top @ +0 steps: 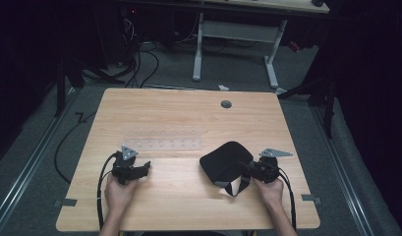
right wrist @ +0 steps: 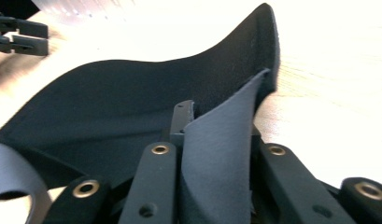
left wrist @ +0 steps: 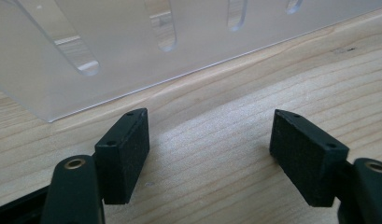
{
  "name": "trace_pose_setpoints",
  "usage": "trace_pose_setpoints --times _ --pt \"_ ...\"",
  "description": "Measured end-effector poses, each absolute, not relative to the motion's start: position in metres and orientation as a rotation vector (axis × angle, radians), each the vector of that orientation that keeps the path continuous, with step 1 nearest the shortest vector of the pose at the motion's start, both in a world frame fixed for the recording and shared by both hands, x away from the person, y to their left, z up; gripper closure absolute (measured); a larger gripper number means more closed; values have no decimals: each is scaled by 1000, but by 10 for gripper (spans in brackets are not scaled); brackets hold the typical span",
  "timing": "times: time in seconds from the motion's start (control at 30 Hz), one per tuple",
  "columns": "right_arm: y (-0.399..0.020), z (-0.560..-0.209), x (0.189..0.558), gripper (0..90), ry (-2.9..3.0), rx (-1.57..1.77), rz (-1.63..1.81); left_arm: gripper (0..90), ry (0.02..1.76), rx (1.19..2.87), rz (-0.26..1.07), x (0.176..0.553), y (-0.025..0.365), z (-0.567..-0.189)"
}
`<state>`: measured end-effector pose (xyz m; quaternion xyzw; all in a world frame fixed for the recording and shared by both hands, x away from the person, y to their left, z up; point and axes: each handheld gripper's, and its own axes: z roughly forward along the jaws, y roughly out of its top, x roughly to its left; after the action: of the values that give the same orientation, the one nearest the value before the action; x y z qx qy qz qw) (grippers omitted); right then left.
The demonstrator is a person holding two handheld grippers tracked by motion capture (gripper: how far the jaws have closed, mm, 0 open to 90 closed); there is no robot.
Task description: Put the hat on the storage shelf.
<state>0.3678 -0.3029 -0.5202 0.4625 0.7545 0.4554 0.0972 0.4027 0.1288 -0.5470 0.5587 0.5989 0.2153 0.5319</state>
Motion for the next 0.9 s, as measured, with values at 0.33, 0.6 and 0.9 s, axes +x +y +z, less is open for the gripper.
trace_pose_setpoints --times 0.33,0.6,0.9 --pt "-311 -518 361 843 2245 1369 1441 291 1429 1332 514 403 129 -547" --pt "-309 -512 354 849 2230 1341 1407 291 1429 1331 514 403 129 -547" --pt "-312 -505 346 853 2204 1357 1377 291 1429 1332 515 403 129 -547"
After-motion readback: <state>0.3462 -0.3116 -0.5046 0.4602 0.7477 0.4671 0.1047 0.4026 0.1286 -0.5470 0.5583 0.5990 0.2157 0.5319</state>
